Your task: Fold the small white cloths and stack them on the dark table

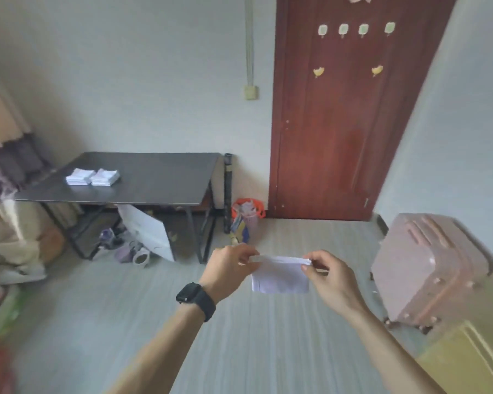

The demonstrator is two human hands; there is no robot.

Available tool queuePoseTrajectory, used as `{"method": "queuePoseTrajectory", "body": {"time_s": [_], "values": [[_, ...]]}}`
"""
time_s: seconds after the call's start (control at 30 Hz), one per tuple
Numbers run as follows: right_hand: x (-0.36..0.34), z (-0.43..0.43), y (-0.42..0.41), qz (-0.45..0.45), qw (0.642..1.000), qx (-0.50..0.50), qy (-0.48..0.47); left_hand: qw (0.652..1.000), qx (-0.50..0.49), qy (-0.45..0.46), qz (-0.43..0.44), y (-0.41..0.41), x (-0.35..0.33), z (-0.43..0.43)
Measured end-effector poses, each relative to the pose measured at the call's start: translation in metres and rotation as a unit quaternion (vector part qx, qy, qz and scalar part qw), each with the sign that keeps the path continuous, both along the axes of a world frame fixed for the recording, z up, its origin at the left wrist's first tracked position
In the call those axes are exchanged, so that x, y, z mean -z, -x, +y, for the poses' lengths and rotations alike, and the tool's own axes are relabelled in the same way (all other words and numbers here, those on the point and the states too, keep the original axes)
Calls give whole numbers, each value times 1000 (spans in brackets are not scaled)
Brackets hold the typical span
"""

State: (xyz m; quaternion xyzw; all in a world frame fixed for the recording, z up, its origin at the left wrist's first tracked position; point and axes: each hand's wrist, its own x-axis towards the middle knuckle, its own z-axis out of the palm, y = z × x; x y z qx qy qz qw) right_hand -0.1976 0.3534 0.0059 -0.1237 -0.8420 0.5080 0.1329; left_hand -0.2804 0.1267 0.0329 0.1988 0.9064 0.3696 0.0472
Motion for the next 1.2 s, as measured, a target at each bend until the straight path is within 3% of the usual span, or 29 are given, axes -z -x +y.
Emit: {"method": "queuePoseTrajectory", "body": {"time_s": [0.4,0.87,0.97,1.2], "values": [[9,-311,276,0,979,-202,-2,982,-189,2,-26,191,7,-326],[27,-545,578,-35,929,-369,7,908,-415,-46,-33,419,35,-544],[29,-583,634,-37,923,-383,3,894,-438,-80,-47,463,41,-580],[38,-671,756,-16,932,-361,32,856,-436,-269,-69,580,55,-652]]}}
